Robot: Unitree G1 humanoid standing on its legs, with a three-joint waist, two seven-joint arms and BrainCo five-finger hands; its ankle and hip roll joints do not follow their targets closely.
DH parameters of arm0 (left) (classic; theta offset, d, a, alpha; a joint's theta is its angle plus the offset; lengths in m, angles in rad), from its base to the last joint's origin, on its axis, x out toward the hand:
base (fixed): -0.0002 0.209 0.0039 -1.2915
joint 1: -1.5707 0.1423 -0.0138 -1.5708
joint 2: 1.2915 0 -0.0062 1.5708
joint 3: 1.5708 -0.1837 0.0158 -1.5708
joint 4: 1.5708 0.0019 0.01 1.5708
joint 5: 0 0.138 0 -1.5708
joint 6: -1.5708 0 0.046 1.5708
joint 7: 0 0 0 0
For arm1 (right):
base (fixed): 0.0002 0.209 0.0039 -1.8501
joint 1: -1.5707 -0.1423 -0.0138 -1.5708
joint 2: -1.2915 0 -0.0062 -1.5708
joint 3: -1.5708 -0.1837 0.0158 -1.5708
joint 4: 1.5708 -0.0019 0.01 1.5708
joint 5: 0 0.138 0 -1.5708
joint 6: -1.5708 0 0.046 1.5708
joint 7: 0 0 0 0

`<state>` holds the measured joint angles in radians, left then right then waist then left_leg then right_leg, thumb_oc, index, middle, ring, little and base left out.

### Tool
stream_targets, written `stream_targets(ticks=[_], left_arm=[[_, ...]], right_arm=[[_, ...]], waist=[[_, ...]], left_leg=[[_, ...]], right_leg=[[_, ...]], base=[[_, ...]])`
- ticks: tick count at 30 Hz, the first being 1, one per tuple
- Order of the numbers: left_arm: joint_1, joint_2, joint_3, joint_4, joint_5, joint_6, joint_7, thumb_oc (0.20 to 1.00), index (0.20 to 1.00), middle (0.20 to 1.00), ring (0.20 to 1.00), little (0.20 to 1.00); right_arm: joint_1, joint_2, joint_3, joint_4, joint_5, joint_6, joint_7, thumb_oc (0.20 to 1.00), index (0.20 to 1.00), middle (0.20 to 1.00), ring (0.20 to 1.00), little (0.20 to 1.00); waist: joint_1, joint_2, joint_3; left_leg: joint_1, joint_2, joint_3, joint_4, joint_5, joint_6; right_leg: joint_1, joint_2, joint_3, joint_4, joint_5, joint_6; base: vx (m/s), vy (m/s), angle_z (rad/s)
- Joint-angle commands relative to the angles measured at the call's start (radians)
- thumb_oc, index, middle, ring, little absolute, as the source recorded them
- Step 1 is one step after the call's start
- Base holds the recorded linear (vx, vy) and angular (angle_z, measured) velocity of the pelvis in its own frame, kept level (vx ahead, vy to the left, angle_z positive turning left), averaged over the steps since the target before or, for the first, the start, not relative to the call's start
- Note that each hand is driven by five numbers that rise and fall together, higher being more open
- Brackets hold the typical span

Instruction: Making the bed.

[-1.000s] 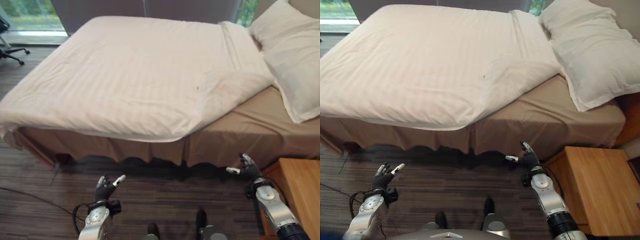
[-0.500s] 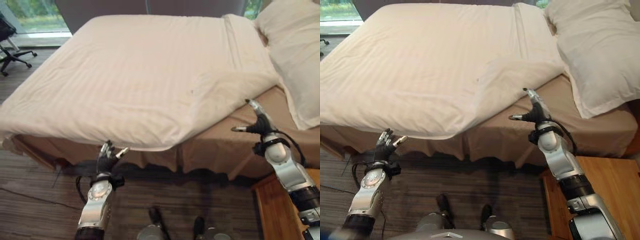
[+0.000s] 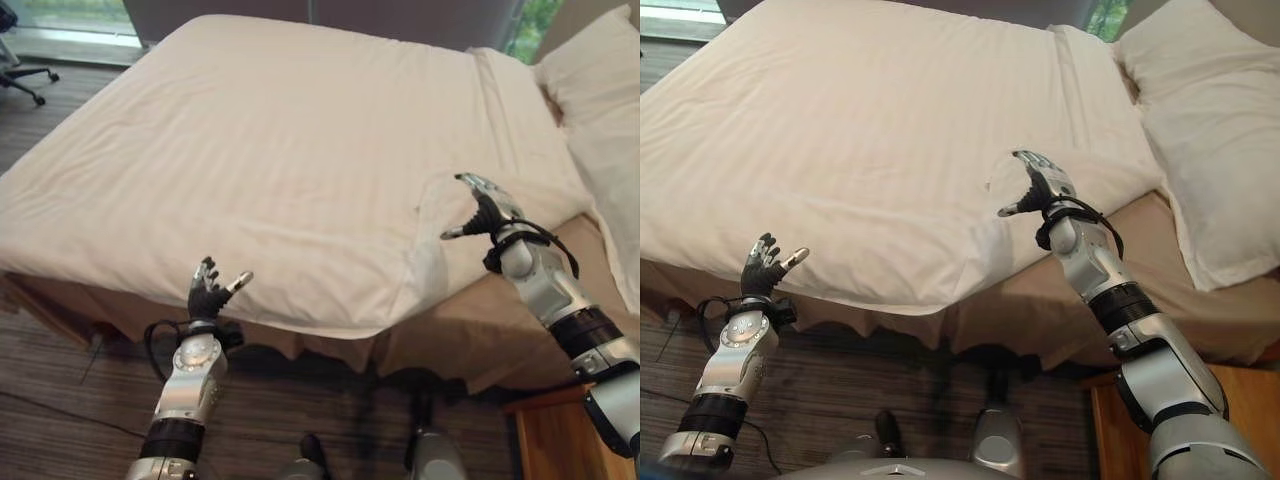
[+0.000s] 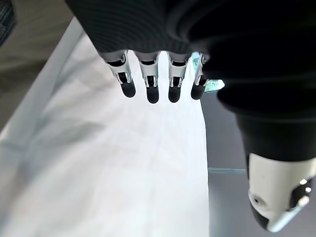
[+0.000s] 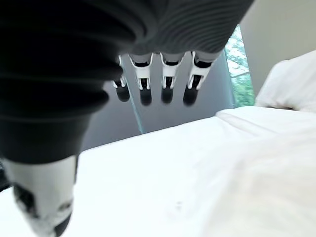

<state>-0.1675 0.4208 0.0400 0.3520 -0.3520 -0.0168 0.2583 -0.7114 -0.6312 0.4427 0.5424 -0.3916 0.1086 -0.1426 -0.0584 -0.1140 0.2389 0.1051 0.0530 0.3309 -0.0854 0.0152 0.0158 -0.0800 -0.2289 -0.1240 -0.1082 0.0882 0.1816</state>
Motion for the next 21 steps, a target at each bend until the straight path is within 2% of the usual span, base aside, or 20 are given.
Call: stream_targets(ticks=[1,4,6,9,10,15,16,18,21], left_arm=[[-0.036,0.07,-0.041,-0.007,-0.037,-0.062,-0.021,1.0,1.0,1.0,1.0,1.0],[-0.036,0.068,-0.039,-0.014,-0.058,-0.072,-0.026,1.0,1.0,1.0,1.0,1.0],[-0.034,0.046,-0.03,0.02,-0.061,-0.069,-0.019,1.0,1.0,1.0,1.0,1.0],[-0.041,0.033,-0.024,0.046,-0.08,-0.07,-0.008,1.0,1.0,1.0,1.0,1.0],[-0.035,0.011,-0.018,0.069,-0.128,-0.077,-0.003,1.0,1.0,1.0,1.0,1.0],[-0.012,-0.012,-0.028,0.099,-0.152,-0.082,-0.01,1.0,1.0,1.0,1.0,1.0],[0.001,-0.018,-0.035,0.112,-0.159,-0.083,-0.017,1.0,1.0,1.0,1.0,1.0],[0.001,-0.018,-0.035,0.112,-0.159,-0.083,-0.017,1.0,1.0,1.0,1.0,1.0],[0.007,-0.017,-0.058,0.149,-0.165,-0.09,-0.025,1.0,1.0,1.0,1.0,1.0]], right_arm=[[-0.15,-0.022,0.015,0.096,-0.009,0.014,-0.076,1.0,1.0,1.0,1.0,1.0],[-0.183,-0.056,0.022,0.175,-0.026,0.024,-0.08,1.0,1.0,1.0,1.0,1.0],[-0.207,-0.053,0.019,0.22,-0.025,0.023,-0.097,1.0,1.0,1.0,1.0,1.0],[-0.215,-0.05,0.021,0.228,-0.031,0.025,-0.105,1.0,1.0,1.0,1.0,1.0],[-0.26,-0.043,0.052,0.24,-0.049,0.033,-0.107,1.0,1.0,1.0,1.0,1.0],[-0.327,-0.047,0.082,0.282,-0.052,0.042,-0.118,1.0,1.0,1.0,1.0,1.0],[-0.368,-0.053,0.101,0.296,-0.051,0.044,-0.129,1.0,1.0,1.0,1.0,1.0],[-0.368,-0.053,0.101,0.297,-0.051,0.044,-0.129,1.0,1.0,1.0,1.0,1.0],[-0.447,-0.068,0.145,0.323,-0.066,0.043,-0.156,1.0,1.0,1.0,1.0,1.0]], waist=[[0.026,-0.04,-0.047],[0.03,-0.028,-0.056],[0.034,-0.01,-0.056],[0.035,-0.005,-0.055],[0.044,0.011,-0.041],[0.047,0.033,-0.028],[0.048,0.047,-0.017],[0.047,0.047,-0.018],[0.053,0.085,0.009]], left_leg=[[-0.003,0.067,0.035,-0.002,-0.005,-0.125],[-0.018,0.067,0.018,-0.002,0.0,-0.131],[-0.036,0.076,0.001,-0.002,0.004,-0.143],[-0.045,0.082,0.0,-0.002,0.008,-0.148],[-0.075,0.101,-0.004,-0.002,0.026,-0.164],[-0.117,0.124,-0.008,-0.002,0.052,-0.188],[-0.141,0.133,-0.017,-0.002,0.066,-0.2],[-0.142,0.133,-0.017,-0.002,0.066,-0.2],[-0.212,0.158,-0.025,-0.002,0.111,-0.238]], right_leg=[[0.031,0.006,-0.047,0.028,0.1,0.003],[0.052,-0.001,-0.082,0.021,0.1,0.0],[0.056,0.002,-0.105,0.021,0.066,-0.008],[0.051,0.004,-0.111,0.021,0.06,-0.01],[0.03,0.01,-0.118,0.021,0.048,-0.014],[0.002,0.023,-0.129,0.021,0.035,-0.024],[-0.014,0.032,-0.134,0.021,0.032,-0.031],[-0.015,0.032,-0.135,0.021,0.032,-0.031],[-0.067,0.044,-0.156,0.021,0.028,-0.041]], base=[[0.2,-0.111,1.06],[0.16,-0.094,0.45],[0.21,-0.193,0.24],[0.05,-0.108,0.06],[0.04,-0.177,0.06],[0.02,-0.146,0.06],[0.01,-0.154,0.16],[-0.01,-0.106,0.08],[-0.06,-0.209,0.07]])
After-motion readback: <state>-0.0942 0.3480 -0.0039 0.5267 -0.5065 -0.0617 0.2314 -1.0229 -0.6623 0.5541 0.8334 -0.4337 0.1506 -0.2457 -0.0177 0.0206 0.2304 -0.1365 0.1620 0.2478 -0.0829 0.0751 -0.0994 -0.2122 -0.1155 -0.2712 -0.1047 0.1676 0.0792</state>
